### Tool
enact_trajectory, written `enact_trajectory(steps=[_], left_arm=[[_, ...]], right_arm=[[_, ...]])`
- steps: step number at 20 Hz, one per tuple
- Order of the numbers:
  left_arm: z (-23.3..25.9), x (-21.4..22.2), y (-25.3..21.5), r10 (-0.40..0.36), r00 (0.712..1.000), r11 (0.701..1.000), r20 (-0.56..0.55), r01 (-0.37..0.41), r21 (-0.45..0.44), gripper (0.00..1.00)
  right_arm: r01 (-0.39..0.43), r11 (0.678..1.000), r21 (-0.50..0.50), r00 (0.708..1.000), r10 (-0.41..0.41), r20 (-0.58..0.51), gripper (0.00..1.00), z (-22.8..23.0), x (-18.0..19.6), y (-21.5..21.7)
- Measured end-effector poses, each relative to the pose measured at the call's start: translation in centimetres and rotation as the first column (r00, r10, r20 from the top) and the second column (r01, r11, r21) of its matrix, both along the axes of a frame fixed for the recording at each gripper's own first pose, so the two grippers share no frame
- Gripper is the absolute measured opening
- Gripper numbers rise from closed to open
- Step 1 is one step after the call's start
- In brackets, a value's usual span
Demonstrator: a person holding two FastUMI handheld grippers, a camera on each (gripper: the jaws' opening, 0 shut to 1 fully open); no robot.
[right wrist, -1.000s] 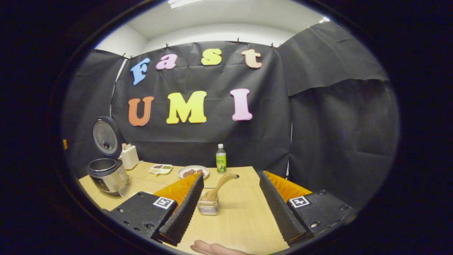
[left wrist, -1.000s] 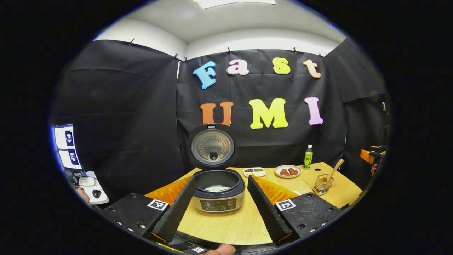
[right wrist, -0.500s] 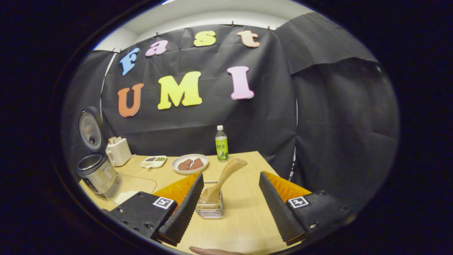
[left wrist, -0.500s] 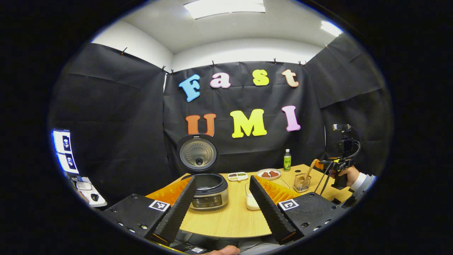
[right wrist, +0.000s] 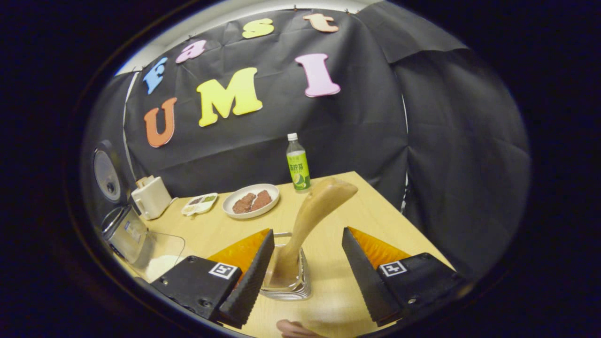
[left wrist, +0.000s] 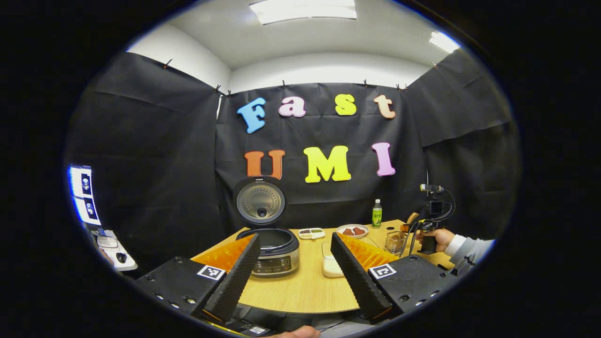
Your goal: Close the left gripper, press the button to open the rice cooker; take a wooden spoon from the chopstick holder with the right hand, scoop a spoonful of rice and pour it into the rice cooker, then put the wooden spoon back into the chopstick holder.
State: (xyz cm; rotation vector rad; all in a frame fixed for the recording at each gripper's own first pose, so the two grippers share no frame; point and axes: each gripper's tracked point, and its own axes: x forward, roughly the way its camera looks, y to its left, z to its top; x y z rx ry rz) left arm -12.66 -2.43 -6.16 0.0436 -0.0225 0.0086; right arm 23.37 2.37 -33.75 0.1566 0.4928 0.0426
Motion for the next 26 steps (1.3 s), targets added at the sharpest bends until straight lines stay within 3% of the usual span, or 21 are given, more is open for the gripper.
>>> enact_trajectory(steps=[1,2,4,7,8,9,10,16,22,26], left_arm=[[-0.2,0.2,0.3,0.001,1.0,1.0,-0.004,-0.001,-0.009,0.96],[-0.5,0.5,0.3,-0.004,1.0,1.0,-0.013,0.003,-0.022,0.96],[-1.5,0.8,1.3,0.005,0.999,0.999,-0.044,-0.007,-0.049,0.96],[-2.6,1.1,3.3,0.044,0.996,0.996,-0.082,-0.05,-0.079,0.96],[-2.8,1.2,3.3,0.045,0.995,0.994,-0.087,-0.053,-0.091,0.96],[-3.1,1.3,3.4,0.043,0.995,0.994,-0.093,-0.052,-0.1,1.0],[-3.2,1.3,3.4,0.039,0.995,0.993,-0.097,-0.049,-0.106,0.94],[-3.0,0.1,4.6,0.04,0.997,0.995,-0.068,-0.047,-0.093,0.94],[-3.0,-0.8,4.9,0.025,0.998,0.997,-0.058,-0.029,-0.069,0.94],[-2.6,-1.2,5.3,0.014,0.999,0.998,-0.049,-0.017,-0.063,0.94]], right_arm=[[0.007,1.0,-0.016,1.0,-0.007,0.002,0.83,-0.2,0.5,0.0],[0.025,0.999,-0.039,1.0,-0.025,0.018,0.81,0.0,0.8,-0.3],[0.013,0.999,0.043,0.997,-0.016,0.075,0.75,1.7,1.3,0.5],[0.031,0.985,0.171,0.997,-0.042,0.061,0.23,2.6,1.1,1.6],[0.016,0.989,0.147,0.997,-0.027,0.073,0.17,3.3,0.8,1.8],[-0.005,0.995,0.098,0.995,-0.005,0.097,0.16,3.8,1.0,2.3],[-0.017,0.998,0.059,0.992,0.009,0.126,0.14,4.9,0.7,2.5],[-0.051,0.996,-0.075,0.963,0.069,0.262,0.14,11.8,-1.0,5.2],[-0.109,0.983,-0.145,0.94,0.15,0.306,0.11,15.1,-3.2,10.2],[-0.191,0.972,-0.136,0.92,0.226,0.319,0.1,16.4,-5.2,14.8]])
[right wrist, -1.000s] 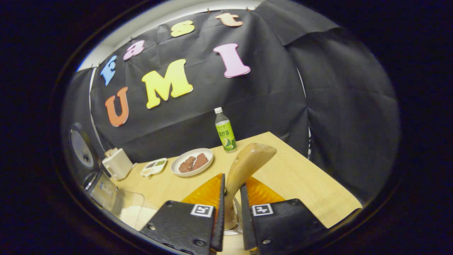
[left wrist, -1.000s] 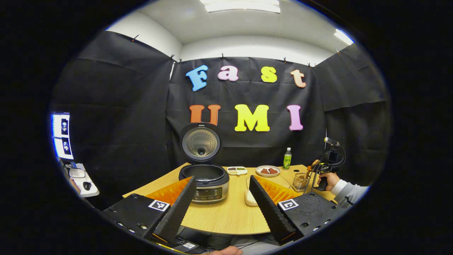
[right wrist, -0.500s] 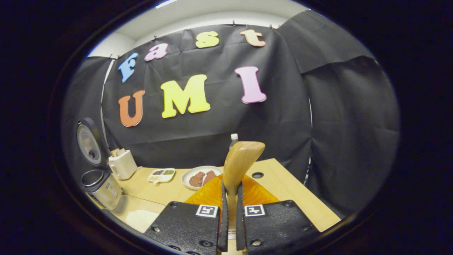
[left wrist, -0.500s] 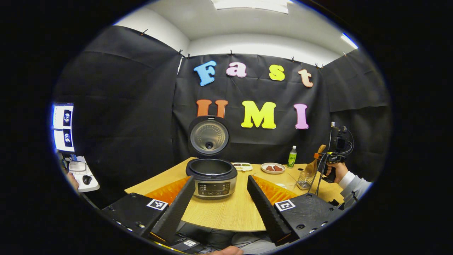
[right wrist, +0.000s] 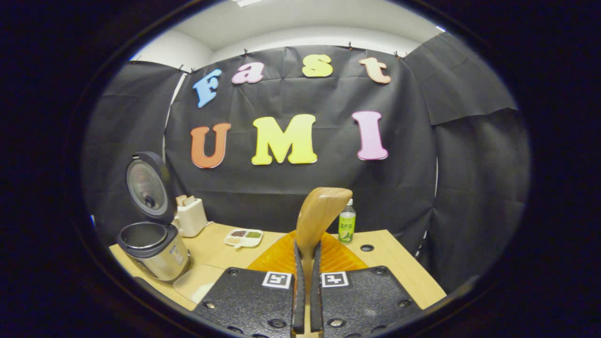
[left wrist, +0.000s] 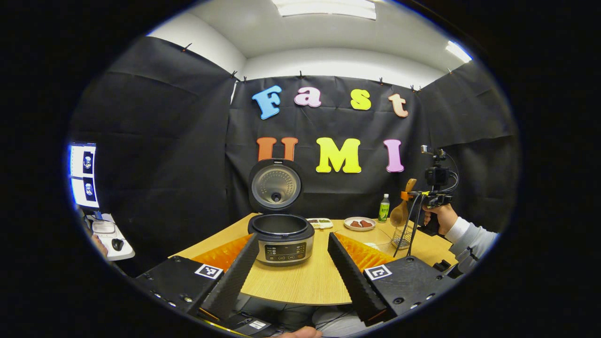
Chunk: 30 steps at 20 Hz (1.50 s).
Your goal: Close the left gripper, press the button to open the rice cooker; take a wooden spoon from the chopstick holder with the right hand, scoop a spoonful of rice and pour it into the rice cooker, then put the wooden spoon back into the chopstick holder.
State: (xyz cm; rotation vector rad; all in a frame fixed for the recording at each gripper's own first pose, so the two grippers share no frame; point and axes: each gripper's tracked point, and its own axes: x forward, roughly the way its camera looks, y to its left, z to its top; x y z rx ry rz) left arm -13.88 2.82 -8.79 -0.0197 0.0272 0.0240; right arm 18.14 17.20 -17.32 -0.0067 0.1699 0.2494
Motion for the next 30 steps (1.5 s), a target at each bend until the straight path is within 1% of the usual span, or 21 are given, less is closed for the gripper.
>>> enact_trajectory(steps=[2,4,6,9,12,14,16,18,20,21,23,25,27,29,30], left_arm=[[0.0,-0.1,0.3,0.004,1.0,1.0,0.002,-0.004,0.003,0.94],[0.1,-0.3,0.9,0.011,1.0,1.0,0.003,-0.011,0.005,0.94],[0.0,-0.5,1.5,0.019,1.0,1.0,-0.003,-0.019,0.004,0.94],[0.2,-1.0,2.7,0.035,0.999,0.999,0.007,-0.035,0.002,0.94],[0.0,-1.2,3.4,0.044,0.999,0.999,0.017,-0.044,-0.011,0.94],[-0.5,-1.0,4.0,0.052,0.999,0.998,0.01,-0.051,-0.025,0.94],[-1.2,-1.2,4.5,0.054,0.999,0.998,-0.008,-0.054,-0.038,0.95],[-1.7,-1.0,4.9,0.062,0.998,0.997,-0.024,-0.063,-0.046,0.95],[-1.9,-0.8,5.2,0.062,0.997,0.997,-0.034,-0.064,-0.051,0.94],[-2.0,-0.7,5.1,0.061,0.997,0.997,-0.036,-0.063,-0.05,0.94],[-2.4,-0.6,5.2,0.059,0.998,0.997,-0.038,-0.061,-0.043,0.94],[-2.3,-1.1,5.3,0.056,0.998,0.998,-0.035,-0.058,-0.038,0.95],[-2.0,-1.2,5.3,0.05,0.998,0.998,-0.029,-0.051,-0.029,0.95],[-2.1,-1.1,5.3,0.051,0.998,0.998,-0.024,-0.052,-0.031,0.94],[-2.3,-1.0,5.1,0.042,0.999,0.998,-0.03,-0.043,-0.036,0.94]], right_arm=[[-0.039,0.999,0.015,0.999,0.039,0.004,0.1,0.4,-1.0,2.3],[-0.05,0.999,0.017,0.999,0.05,0.012,0.1,0.4,-1.7,4.0],[-0.053,0.999,0.003,0.999,0.053,-0.003,0.1,-1.0,-2.1,5.8],[0.013,1.0,-0.015,0.999,-0.013,-0.029,0.1,-3.3,-2.0,6.4],[0.035,0.999,-0.031,0.997,-0.037,-0.069,0.1,-6.4,-1.6,7.7],[0.069,0.996,-0.065,0.995,-0.073,-0.073,0.1,-7.8,-1.5,8.1],[0.092,0.99,-0.11,0.994,-0.098,-0.05,0.1,-8.7,-1.6,8.8],[0.159,0.976,-0.152,0.987,-0.162,-0.008,0.1,-9.4,-1.4,8.1],[0.19,0.962,-0.196,0.982,-0.187,0.037,0.1,-10.1,-1.0,8.2],[0.196,0.957,-0.214,0.981,-0.192,0.04,0.1,-10.7,-0.8,8.3],[0.204,0.955,-0.216,0.978,-0.207,0.01,0.1,-12.4,-0.3,8.3],[0.23,0.951,-0.205,0.973,-0.232,0.014,0.1,-12.9,0.1,8.0],[0.205,0.964,-0.169,0.978,-0.208,-0.002,0.1,-13.3,-0.1,9.4],[0.118,0.986,-0.118,0.989,-0.127,-0.076,0.1,-14.8,-0.8,12.1],[0.082,0.991,-0.104,0.991,-0.092,-0.099,0.1,-15.1,-1.2,13.3]])
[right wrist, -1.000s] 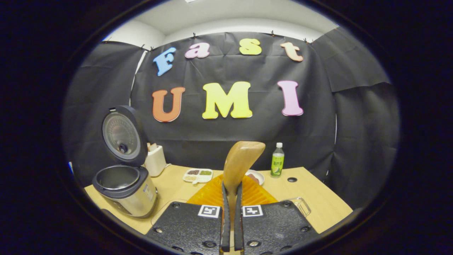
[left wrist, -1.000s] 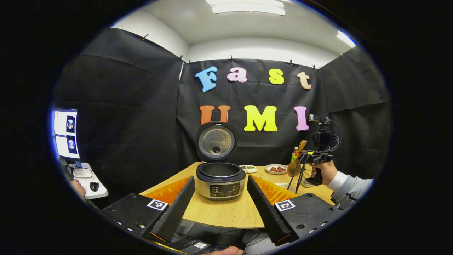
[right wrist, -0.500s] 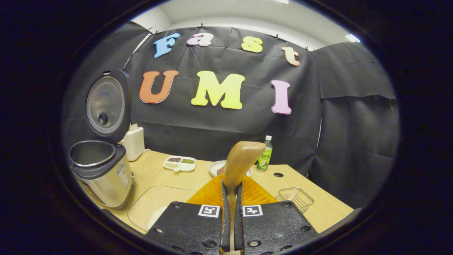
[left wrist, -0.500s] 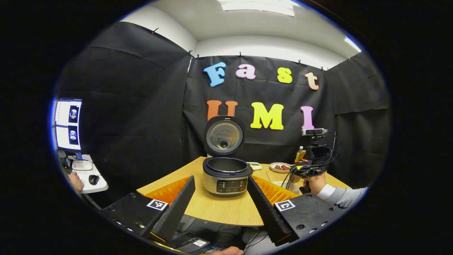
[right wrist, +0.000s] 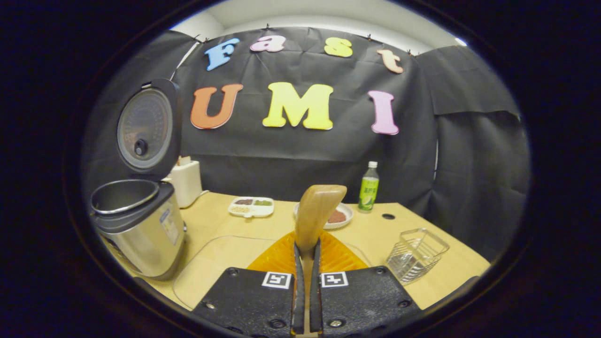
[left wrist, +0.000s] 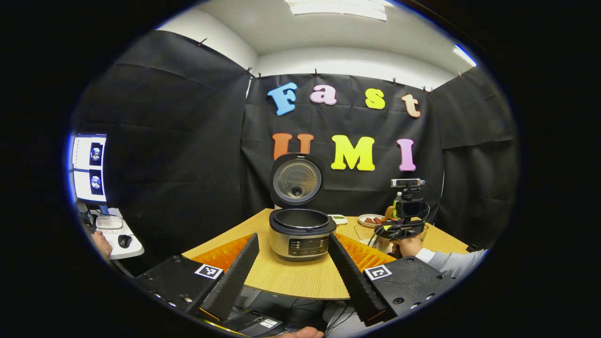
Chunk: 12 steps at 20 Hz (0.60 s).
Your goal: Close the left gripper, press the button to open the rice cooker; take a wooden spoon from the chopstick holder with the right hand, scoop a spoonful of rice and pour it into the rice cooker, then put the wooden spoon back into the chopstick holder.
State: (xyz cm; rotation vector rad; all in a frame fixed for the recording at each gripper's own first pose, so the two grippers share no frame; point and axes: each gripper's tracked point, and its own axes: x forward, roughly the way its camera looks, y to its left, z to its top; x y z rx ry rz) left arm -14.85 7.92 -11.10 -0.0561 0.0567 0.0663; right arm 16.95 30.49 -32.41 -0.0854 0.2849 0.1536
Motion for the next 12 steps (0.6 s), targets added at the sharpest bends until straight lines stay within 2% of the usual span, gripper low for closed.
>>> enact_trajectory(steps=[2,5,6,8,10,12], left_arm=[[-0.4,-0.1,0.0,-0.001,1.0,1.0,-0.017,0.001,0.0,0.94],[-0.4,-0.3,0.9,0.028,0.999,0.999,-0.02,-0.027,0.03,0.94],[-0.3,-0.3,1.2,0.036,0.999,0.999,-0.024,-0.035,0.028,0.94],[-0.2,-0.3,0.9,0.039,0.999,0.999,-0.032,-0.039,0.017,0.94],[-0.2,-0.2,1.0,0.046,0.998,0.999,-0.034,-0.046,0.013,0.94],[-0.2,0.0,0.6,0.043,0.998,0.999,-0.035,-0.042,0.018,0.95]], right_arm=[[-0.071,0.998,0.003,0.997,0.071,-0.006,0.1,0.2,-1.0,2.1],[-0.178,0.982,0.069,0.983,0.181,-0.037,0.1,0.0,-2.6,4.9],[-0.191,0.978,0.083,0.979,0.196,-0.048,0.1,0.0,-2.9,5.1],[-0.192,0.972,0.134,0.976,0.204,-0.081,0.1,-0.1,-2.9,4.8],[-0.168,0.957,0.235,0.971,0.202,-0.128,0.1,-0.1,-2.5,4.1],[-0.128,0.917,0.377,0.96,0.21,-0.186,0.1,-0.1,-1.8,3.6]])
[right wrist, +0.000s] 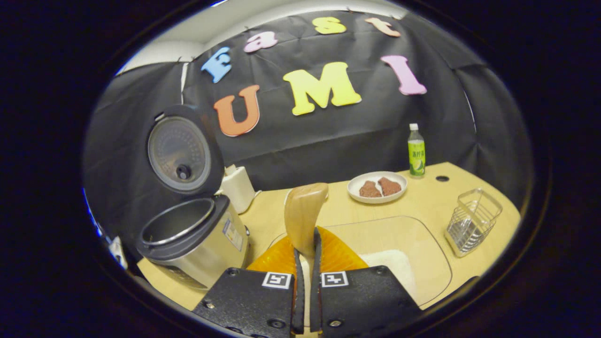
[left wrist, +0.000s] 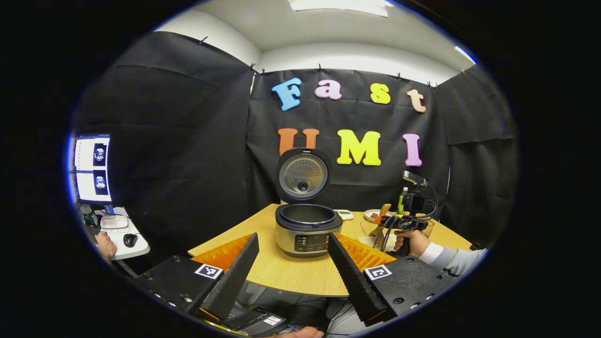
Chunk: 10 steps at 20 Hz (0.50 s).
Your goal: Close the left gripper, press the button to open the rice cooker; take a wooden spoon from the chopstick holder with the right hand, scoop a spoonful of rice and pour it into the rice cooker, then put the wooden spoon back into the chopstick holder.
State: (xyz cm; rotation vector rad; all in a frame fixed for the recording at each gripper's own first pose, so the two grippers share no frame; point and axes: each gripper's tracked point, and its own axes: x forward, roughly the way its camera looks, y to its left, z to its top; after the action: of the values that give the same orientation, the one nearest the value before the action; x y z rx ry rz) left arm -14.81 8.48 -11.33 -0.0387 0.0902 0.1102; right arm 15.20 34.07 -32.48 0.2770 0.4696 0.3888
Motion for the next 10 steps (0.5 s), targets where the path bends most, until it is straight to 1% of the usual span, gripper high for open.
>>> enact_trajectory(steps=[2,4,6,10], left_arm=[[-0.1,0.1,-0.3,-0.006,1.0,1.0,-0.004,0.006,0.014,0.94],[0.2,0.2,-0.4,-0.006,1.0,1.0,-0.005,0.006,0.017,0.94],[0.6,0.2,-0.6,-0.005,1.0,1.0,0.003,0.005,0.024,0.95],[0.8,0.2,0.2,0.017,1.0,0.997,0.006,-0.018,0.069,0.94]], right_arm=[[0.024,0.991,0.134,0.994,-0.009,-0.112,0.1,-0.2,0.6,-0.5],[0.06,0.973,0.221,0.981,-0.017,-0.193,0.1,-0.4,1.4,-1.4],[0.086,0.948,0.308,0.966,-0.003,-0.26,0.1,-0.6,1.7,-1.7],[0.101,0.921,0.377,0.946,0.028,-0.322,0.1,-0.9,1.9,-2.3]])
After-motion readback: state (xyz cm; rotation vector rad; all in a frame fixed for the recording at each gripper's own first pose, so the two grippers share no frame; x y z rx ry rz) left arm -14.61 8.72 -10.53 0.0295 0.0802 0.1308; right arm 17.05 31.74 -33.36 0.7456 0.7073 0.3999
